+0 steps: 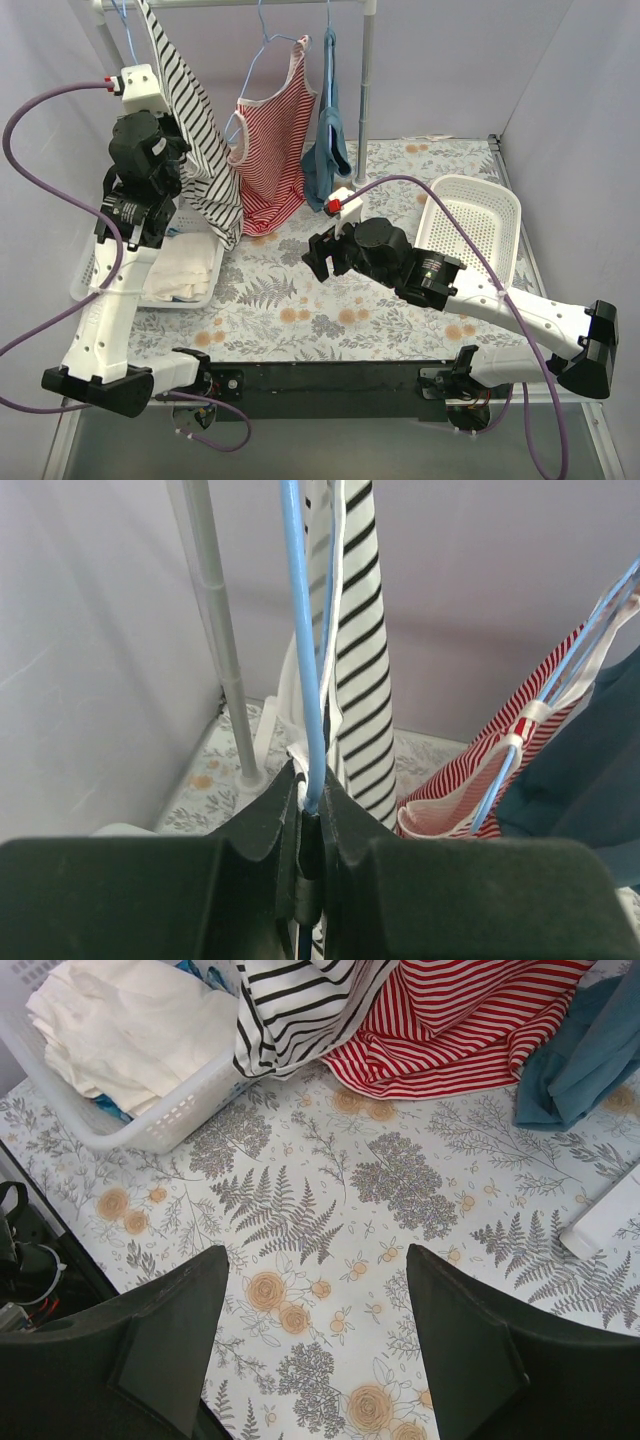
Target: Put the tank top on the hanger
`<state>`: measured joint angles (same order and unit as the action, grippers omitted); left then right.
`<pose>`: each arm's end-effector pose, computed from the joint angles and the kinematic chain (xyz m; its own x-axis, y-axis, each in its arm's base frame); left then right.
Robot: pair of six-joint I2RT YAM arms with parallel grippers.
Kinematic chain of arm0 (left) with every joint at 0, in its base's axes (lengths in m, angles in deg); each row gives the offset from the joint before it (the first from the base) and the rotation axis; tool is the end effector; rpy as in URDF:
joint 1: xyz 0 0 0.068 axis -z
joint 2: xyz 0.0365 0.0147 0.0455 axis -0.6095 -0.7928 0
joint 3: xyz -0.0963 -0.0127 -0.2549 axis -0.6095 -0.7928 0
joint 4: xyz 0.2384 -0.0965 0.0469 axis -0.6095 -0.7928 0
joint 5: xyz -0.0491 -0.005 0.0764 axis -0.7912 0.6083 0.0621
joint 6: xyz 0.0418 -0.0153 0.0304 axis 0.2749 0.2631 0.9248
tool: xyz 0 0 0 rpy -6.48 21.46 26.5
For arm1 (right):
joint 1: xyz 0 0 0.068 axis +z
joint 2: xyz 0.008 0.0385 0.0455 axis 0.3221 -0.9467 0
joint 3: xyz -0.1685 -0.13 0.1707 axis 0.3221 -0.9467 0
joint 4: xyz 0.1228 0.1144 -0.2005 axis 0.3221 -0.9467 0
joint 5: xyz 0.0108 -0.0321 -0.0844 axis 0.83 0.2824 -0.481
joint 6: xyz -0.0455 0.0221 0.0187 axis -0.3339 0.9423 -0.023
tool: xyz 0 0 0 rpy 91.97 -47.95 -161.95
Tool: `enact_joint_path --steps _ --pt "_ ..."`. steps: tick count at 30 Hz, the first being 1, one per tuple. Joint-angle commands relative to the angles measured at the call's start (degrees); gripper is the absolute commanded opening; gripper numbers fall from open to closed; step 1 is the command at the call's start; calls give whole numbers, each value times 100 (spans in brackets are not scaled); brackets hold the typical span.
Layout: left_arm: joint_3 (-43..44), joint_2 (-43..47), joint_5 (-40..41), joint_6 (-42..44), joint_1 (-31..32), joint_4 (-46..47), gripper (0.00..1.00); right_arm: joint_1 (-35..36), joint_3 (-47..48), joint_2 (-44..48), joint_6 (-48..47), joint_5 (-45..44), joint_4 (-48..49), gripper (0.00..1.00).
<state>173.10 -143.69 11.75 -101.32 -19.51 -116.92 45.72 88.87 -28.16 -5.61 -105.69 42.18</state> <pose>0.2160 -0.0495 0.5202 0.1484 -0.5709 -0.8075 -0.2289 0.7746 -0.5896 0.1286 0.2452 0.3649 -0.2883 -0.0828 -0.9540 -0.6916 0.7071 0.1476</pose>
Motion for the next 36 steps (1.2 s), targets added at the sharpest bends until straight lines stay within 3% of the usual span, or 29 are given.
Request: enact_joint_path --steps 1,5,15,36 --pt "-168 134 -1423 -624 -686 20 0 -9 -1 147 55 5 77 79" --pt "-501 195 -2144 -914 -1013 54 0 -9 -1 130 89 23 68 79" --pt "-906 661 -2584 -1038 -1154 -68 0 -9 -45 130 107 49 33 79" --pt "-1082 1557 -2391 -1064 -1154 -1211 0 0 -168 94 98 58 86 79"
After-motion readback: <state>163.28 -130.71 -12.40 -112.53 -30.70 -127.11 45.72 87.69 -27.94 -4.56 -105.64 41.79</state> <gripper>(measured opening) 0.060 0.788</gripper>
